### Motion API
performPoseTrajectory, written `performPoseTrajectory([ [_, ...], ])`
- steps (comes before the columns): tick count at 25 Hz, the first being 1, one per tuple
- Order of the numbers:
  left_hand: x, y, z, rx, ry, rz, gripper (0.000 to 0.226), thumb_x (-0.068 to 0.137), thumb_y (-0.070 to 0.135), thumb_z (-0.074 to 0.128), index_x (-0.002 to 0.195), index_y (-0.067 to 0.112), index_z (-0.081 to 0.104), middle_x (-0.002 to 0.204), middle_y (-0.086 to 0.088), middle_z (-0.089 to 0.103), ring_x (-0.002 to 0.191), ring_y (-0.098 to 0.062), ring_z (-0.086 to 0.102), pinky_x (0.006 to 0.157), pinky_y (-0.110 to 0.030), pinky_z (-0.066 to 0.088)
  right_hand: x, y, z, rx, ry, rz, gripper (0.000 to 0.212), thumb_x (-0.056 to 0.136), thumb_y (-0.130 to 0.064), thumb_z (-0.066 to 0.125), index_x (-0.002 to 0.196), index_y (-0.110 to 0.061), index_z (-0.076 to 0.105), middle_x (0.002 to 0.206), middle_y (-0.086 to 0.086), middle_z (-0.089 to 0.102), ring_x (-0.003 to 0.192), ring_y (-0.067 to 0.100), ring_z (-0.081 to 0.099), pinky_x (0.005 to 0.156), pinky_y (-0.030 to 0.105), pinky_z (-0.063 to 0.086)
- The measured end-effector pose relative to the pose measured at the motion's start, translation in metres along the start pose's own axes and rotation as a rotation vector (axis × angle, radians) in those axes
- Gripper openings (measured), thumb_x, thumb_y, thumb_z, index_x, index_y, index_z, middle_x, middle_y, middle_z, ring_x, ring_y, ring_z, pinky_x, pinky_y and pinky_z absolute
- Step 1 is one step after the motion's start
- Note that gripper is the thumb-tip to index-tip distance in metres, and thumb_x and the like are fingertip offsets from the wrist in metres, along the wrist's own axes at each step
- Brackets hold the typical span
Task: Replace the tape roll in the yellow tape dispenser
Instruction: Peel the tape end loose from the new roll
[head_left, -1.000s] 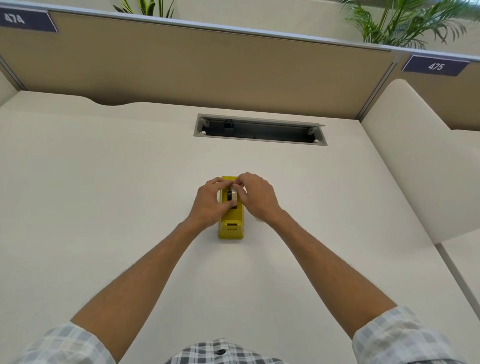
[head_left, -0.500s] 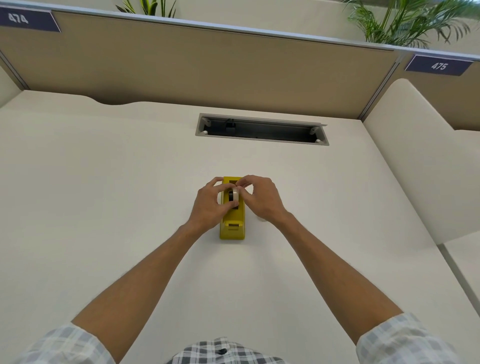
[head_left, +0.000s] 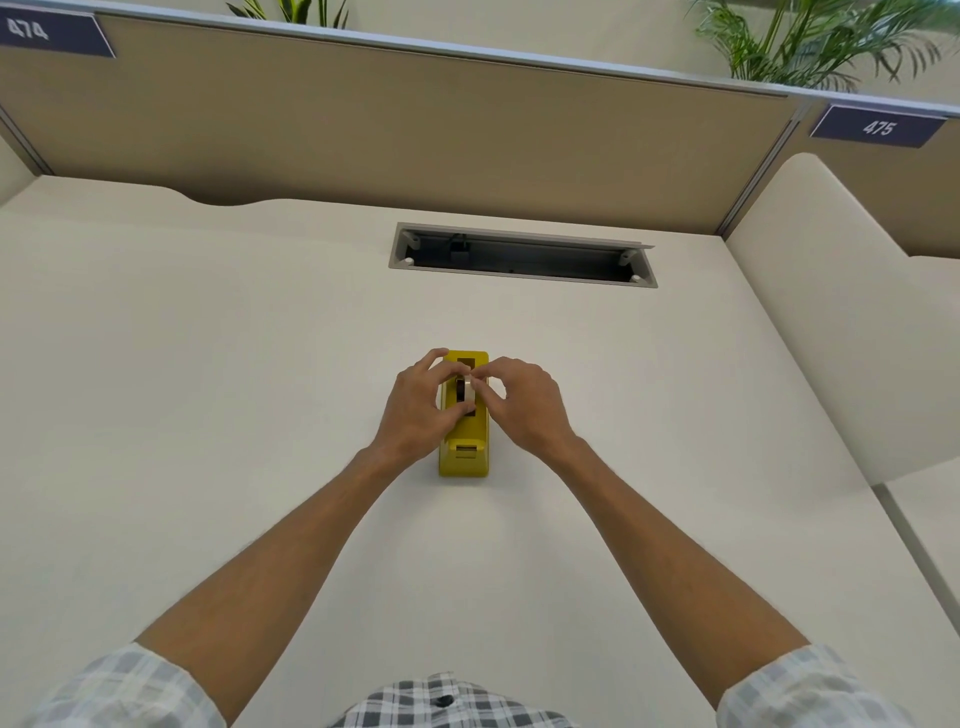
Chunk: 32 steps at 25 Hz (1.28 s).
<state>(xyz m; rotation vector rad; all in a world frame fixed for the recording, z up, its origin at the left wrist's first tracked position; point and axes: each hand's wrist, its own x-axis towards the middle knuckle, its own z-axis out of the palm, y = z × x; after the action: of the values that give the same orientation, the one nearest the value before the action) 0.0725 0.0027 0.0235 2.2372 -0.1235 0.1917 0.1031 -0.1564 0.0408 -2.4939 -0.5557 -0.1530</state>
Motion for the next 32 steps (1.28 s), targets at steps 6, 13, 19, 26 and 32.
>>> performPoseTrajectory([
  [6, -0.001, -0.001, 0.001, 0.055, -0.014, 0.002, 0.04, 0.083, 0.033, 0.072, 0.121, 0.021, 0.062, 0.137, -0.004, 0.052, 0.117, -0.028, 0.055, 0.096, -0.048, 0.048, -0.01, -0.001, 0.005, -0.088, 0.085, -0.099, 0.022, 0.093, -0.027, 0.059, 0.113, -0.02, 0.067, 0.106, 0.0, 0.069, 0.095, 0.018, 0.062, 0.071, 0.032, 0.049],
  [13, -0.001, 0.001, 0.0, 0.151, 0.0, 0.0, 0.039, 0.083, 0.032, 0.072, 0.12, 0.022, 0.063, 0.145, -0.005, 0.046, 0.126, -0.029, 0.05, 0.1, -0.041, 0.043, -0.014, -0.004, 0.006, -0.055, 0.092, -0.071, 0.019, 0.093, -0.026, 0.061, 0.109, -0.019, 0.07, 0.102, 0.0, 0.07, 0.092, 0.019, 0.062, 0.069, 0.029, 0.046],
  [19, -0.003, 0.002, 0.0, 0.16, -0.006, 0.011, 0.039, 0.084, 0.024, 0.069, 0.122, 0.02, 0.061, 0.146, -0.004, 0.045, 0.124, -0.029, 0.051, 0.1, -0.041, 0.044, -0.008, -0.006, 0.002, -0.016, -0.032, 0.021, 0.043, 0.092, -0.037, 0.057, 0.13, -0.019, 0.053, 0.126, -0.001, 0.059, 0.114, 0.017, 0.052, 0.085, 0.033, 0.046],
  [26, -0.01, 0.007, -0.003, -0.067, -0.047, 0.028, 0.063, 0.078, 0.014, 0.067, 0.133, 0.027, 0.04, 0.13, 0.012, 0.059, 0.091, -0.01, 0.061, 0.07, -0.01, 0.047, -0.004, -0.004, 0.002, 0.003, -0.137, 0.014, 0.048, 0.088, -0.036, 0.062, 0.133, -0.021, 0.05, 0.131, 0.0, 0.052, 0.119, 0.018, 0.047, 0.088, 0.034, 0.046],
  [32, -0.022, -0.005, 0.001, -0.025, -0.049, -0.077, 0.074, 0.086, 0.024, 0.068, 0.147, 0.017, 0.028, 0.152, 0.0, 0.035, 0.133, -0.016, 0.041, 0.107, -0.034, 0.041, -0.001, -0.001, 0.001, -0.064, -0.169, 0.006, 0.051, 0.086, -0.034, 0.068, 0.132, -0.019, 0.052, 0.132, 0.0, 0.051, 0.119, 0.02, 0.048, 0.088, 0.036, 0.047],
])
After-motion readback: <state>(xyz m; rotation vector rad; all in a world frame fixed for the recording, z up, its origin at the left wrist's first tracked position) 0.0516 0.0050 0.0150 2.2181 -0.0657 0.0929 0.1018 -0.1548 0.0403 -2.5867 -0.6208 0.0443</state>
